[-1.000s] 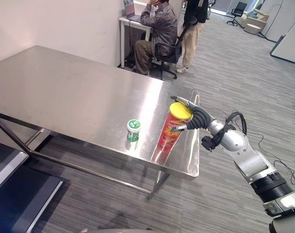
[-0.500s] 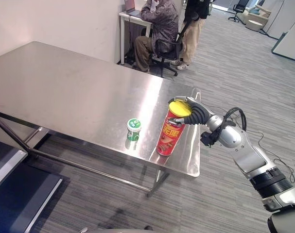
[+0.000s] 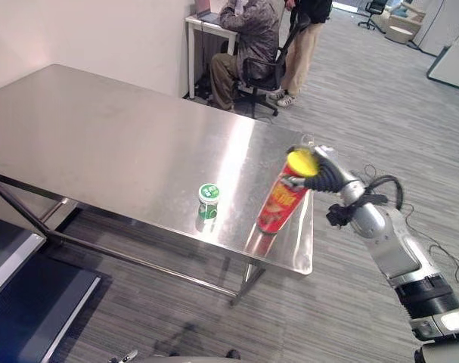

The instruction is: Put the goods on the table back onto the shelves and tidy them up.

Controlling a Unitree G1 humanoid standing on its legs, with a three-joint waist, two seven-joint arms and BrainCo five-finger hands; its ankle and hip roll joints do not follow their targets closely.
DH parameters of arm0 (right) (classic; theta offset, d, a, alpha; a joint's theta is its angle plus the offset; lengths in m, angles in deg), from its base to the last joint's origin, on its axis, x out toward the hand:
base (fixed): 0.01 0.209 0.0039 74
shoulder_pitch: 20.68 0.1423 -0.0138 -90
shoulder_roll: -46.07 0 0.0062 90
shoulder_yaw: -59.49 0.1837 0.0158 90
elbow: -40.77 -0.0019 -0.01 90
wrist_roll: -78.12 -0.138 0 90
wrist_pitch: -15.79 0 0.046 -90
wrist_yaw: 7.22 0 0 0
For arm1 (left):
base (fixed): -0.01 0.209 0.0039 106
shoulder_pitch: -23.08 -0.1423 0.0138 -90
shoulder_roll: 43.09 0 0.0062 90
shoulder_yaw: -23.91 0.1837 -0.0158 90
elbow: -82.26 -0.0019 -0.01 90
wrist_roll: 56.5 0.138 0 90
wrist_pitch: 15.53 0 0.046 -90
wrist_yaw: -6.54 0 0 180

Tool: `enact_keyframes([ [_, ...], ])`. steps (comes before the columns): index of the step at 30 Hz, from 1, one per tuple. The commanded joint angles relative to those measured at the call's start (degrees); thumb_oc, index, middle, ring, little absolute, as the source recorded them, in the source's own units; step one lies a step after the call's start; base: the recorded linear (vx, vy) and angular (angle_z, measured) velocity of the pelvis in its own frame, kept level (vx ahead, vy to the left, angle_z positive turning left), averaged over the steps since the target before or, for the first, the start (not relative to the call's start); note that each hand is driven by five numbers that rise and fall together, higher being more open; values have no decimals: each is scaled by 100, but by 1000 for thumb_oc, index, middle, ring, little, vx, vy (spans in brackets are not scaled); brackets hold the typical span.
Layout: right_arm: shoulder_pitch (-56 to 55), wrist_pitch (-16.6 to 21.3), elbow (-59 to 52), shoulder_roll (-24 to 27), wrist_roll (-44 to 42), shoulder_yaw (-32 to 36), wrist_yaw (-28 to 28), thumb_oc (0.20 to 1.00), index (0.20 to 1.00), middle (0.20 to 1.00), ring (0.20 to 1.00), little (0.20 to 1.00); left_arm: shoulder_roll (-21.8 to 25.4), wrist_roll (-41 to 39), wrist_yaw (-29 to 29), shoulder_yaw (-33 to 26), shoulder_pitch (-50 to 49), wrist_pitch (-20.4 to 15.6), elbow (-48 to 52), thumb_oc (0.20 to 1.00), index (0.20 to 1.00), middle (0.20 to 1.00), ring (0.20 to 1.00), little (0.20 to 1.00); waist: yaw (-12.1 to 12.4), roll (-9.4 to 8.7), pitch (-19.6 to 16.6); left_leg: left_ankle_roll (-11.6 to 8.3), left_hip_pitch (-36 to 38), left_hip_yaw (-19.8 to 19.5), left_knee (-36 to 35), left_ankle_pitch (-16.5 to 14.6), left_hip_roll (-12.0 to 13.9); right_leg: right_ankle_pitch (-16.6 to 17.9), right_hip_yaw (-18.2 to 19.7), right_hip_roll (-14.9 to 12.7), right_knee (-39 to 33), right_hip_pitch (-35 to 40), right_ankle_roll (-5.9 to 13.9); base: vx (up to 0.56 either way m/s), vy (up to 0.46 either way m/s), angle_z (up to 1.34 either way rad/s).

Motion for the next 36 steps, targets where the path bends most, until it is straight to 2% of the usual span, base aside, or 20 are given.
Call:
enact_keyframes([
  [1,143,-66,-535,-30,528,682,-880,200,200,200,200,200,-7,514,-86,402,290,-51,-335,1000,1000,1000,1000,1000,120,172,-299,7,-120,-77,-277,129,174,-353,46,-243,43,292,309,-11,54,0],
  [5,93,-180,-927,-282,967,1046,-1176,200,200,200,200,200,-23,778,-147,581,303,-39,-276,1000,1000,1000,1000,1000,152,214,-278,88,-136,-59,-277,134,75,-312,1,-339,142,217,365,-38,69,0],
  [9,504,-276,-1082,-486,1123,827,-1233,200,200,200,200,200,-32,762,-160,682,259,-42,-83,1000,1000,1000,1000,1000,205,337,-115,154,-170,174,-277,179,60,-73,12,-423,494,-194,466,-150,39,-19],
  [12,807,-332,-1108,-641,1170,567,-1207,200,200,200,200,200,50,565,-224,601,270,-30,30,1000,1000,1000,1000,1000,216,483,-10,174,-220,231,-277,225,155,-312,313,-411,999,-326,489,-223,-116,-27],
  [13,868,-327,-1168,-659,1243,498,-1110,200,200,200,200,200,97,465,-267,524,293,-26,92,1000,1000,1000,1000,1000,290,538,-31,170,-331,209,-277,311,215,-467,462,-492,1302,-159,410,-157,-110,-6],
  [16,800,-324,-1243,-636,1311,556,-1067,200,200,200,200,200,118,419,-273,496,290,-32,115,1000,1000,1000,1000,1000,382,496,-75,141,-518,52,-277,510,207,-373,775,-555,1711,21,417,-176,-260,21],
  [17,685,-304,-1321,-605,1422,651,-1072,200,200,200,200,200,133,346,-283,463,217,-64,192,1000,1000,1000,1000,1000,480,427,-172,79,-647,-134,-277,628,222,-286,1119,-604,1930,230,470,-112,-308,7],
  [18,674,-305,-1328,-608,1424,657,-1069,200,200,200,200,200,136,345,-283,467,210,-62,198,1000,1000,1000,1000,1000,481,422,-175,79,-647,-134,-277,629,218,-288,1120,-608,1931,230,471,-164,-486,16],
  [19,705,-341,-1359,-511,1600,690,-1130,200,200,200,200,200,146,244,-292,495,177,-111,317,1000,1000,1000,1000,1000,628,326,-185,-39,-786,-283,-275,727,289,-704,1316,-584,1642,499,450,-87,-263,33],
  [20,702,-342,-1359,-509,1601,697,-1130,200,200,200,200,200,148,241,-293,502,179,-108,320,1000,1000,1000,1000,1000,624,320,-172,-42,-774,-292,-275,724,281,-722,1304,-591,1652,513,447,-146,-388,31],
  [21,677,-373,-1438,-545,1593,781,-1164,200,200,200,200,200,147,165,-298,459,171,-99,388,1000,1000,1000,1000,1000,620,275,-147,-138,-848,-429,-274,846,297,-956,1443,-428,1567,526,385,-232,-478,28],
  [22,676,-308,-1684,-439,1640,951,-1294,200,200,200,200,200,136,-76,-358,294,228,-136,400,1000,1000,1000,1000,1000,661,236,-49,-384,-1159,-570,-277,1146,457,-1460,1441,-190,1209,633,246,-236,-480,41],
  [23,670,-309,-1691,-439,1640,960,-1291,200,200,200,200,200,136,-79,-359,298,234,-136,398,1000,1000,1000,1000,1000,634,244,-53,-395,-1176,-607,-277,1153,460,-1455,1407,-178,1197,639,237,-305,-497,68],
  [26,844,-259,-1779,-192,1544,1037,-1485,200,200,200,200,200,-58,-340,-422,296,290,-170,420,1000,1000,1000,1000,1000,581,421,181,-577,-1866,-947,-277,1384,491,-1691,1185,234,919,587,-1,-367,-426,73],
  [27,827,-267,-1771,-142,1537,1054,-1491,200,200,200,200,200,-121,-358,-498,249,292,-162,343,1000,1000,1000,1000,1000,524,416,252,-600,-1992,-857,-277,1241,408,-1679,1061,295,961,516,-48,-564,-395,114],
  [28,769,-310,-1755,16,1492,1148,-1505,200,200,200,200,200,-217,-334,-531,164,342,-161,264,1000,1000,1000,1000,1000,420,394,348,-488,-2078,-360,-277,1099,262,-1512,756,271,966,377,-22,-363,-289,88],
  [29,768,-309,-1755,22,1489,1151,-1505,200,200,200,200,200,-222,-333,-532,166,347,-162,260,1000,1000,1000,1000,1000,419,382,338,-488,-2074,-354,-277,1061,254,-1527,758,261,953,386,-26,-323,-177,86],
  [30,656,-323,-1797,93,1464,1239,-1515,200,200,200,200,200,-266,-318,-522,98,290,-170,239,1000,1000,1000,1000,1000,409,351,319,-433,-1981,-98,-277,1065,248,-1378,603,205,788,372,3,-234,-184,36],
  [33,225,-333,-1946,216,1613,1642,-1585,200,200,200,200,200,-387,-272,-466,-232,70,-166,98,1000,1000,1000,1000,1000,356,303,169,-347,-1231,379,-148,1026,422,-806,259,-7,128,252,105,-225,-143,-26],
  [36,30,-292,-2066,210,1652,1873,-1623,200,200,200,200,200,-415,-137,-434,-289,76,-136,-71,1000,1000,1000,1000,1000,196,334,89,-306,-804,637,132,760,654,-709,105,-76,30,130,114,-207,-88,19],
])
